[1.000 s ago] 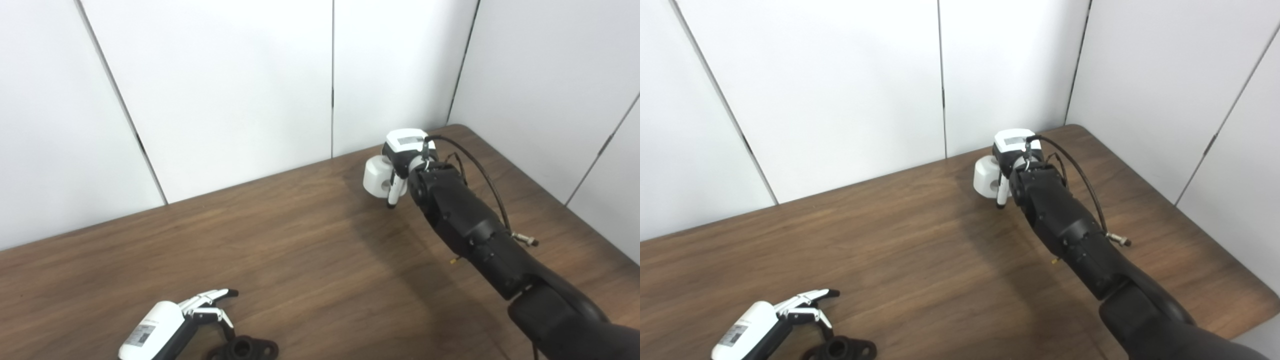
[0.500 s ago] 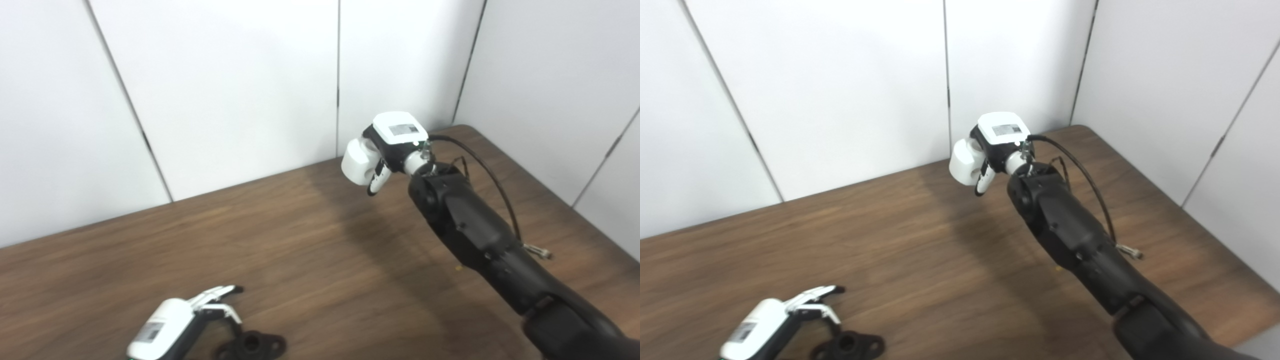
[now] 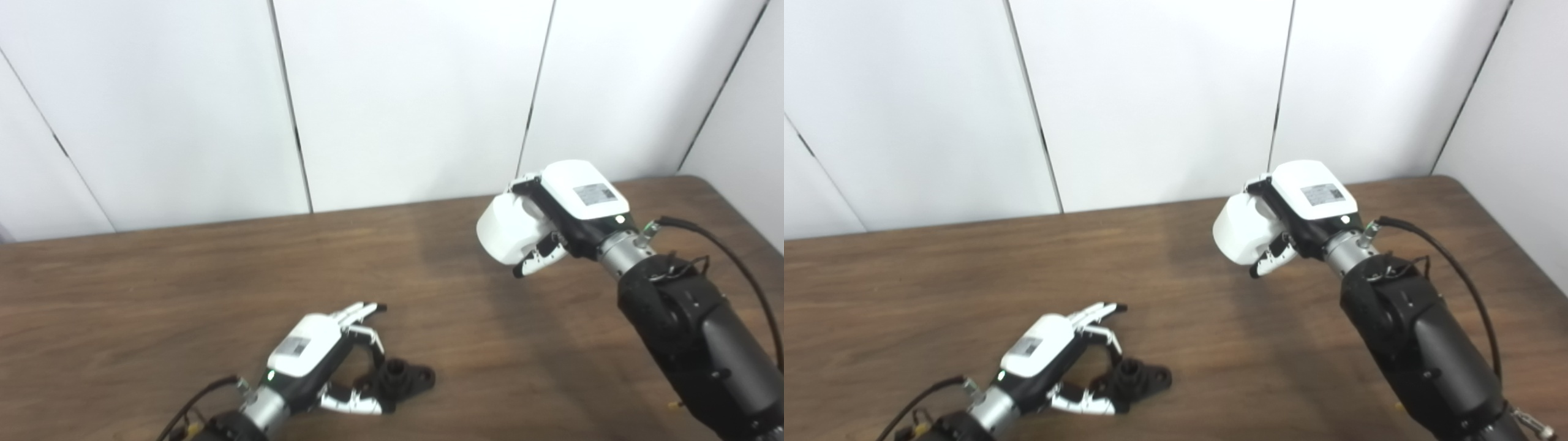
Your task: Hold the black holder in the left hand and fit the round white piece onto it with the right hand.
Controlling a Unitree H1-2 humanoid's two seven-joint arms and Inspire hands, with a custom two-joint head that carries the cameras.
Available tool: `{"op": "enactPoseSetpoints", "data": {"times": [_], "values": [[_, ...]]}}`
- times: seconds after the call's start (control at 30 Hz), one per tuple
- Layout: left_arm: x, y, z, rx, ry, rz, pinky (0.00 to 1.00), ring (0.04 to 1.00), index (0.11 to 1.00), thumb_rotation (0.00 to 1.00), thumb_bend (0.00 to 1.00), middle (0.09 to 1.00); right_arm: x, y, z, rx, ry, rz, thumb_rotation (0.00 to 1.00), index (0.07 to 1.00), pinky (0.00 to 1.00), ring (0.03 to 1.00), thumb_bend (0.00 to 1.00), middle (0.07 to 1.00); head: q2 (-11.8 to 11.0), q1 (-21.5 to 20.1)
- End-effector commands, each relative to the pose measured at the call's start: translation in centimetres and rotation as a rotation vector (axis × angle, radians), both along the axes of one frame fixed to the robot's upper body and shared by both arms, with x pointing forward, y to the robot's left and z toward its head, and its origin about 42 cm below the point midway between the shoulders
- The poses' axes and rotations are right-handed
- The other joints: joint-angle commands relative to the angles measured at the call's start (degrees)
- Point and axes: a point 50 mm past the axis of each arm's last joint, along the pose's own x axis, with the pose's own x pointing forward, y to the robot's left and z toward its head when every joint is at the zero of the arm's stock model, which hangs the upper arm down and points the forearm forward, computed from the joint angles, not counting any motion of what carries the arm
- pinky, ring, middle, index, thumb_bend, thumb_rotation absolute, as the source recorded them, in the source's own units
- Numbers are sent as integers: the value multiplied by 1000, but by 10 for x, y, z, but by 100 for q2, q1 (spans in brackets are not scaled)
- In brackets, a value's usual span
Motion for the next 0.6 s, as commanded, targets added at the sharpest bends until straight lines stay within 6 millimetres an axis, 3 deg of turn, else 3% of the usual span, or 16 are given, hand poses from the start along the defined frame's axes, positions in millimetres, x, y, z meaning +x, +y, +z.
{"op": "enactPoseSetpoints", "data": {"times": [0.0, 0.23, 0.57], "values": [[-9, 10, -41, 160, 159, 72, 856, 945, 486, 64, 525, 938, -6, 6, 24, 7, -86, 71, 141, 481, 711, 743, 521, 689, 37, 13], [-3, 4, -40, 141, 153, 99, 857, 937, 484, 65, 525, 925, -24, 28, 27, 19, -75, 211, 138, 481, 714, 749, 522, 684, 219, 65], [-1, -2, -37, 136, 173, 108, 892, 953, 484, 65, 525, 930, -31, 47, 6, -38, -12, 369, 137, 480, 722, 743, 525, 676, 385, 202]]}}
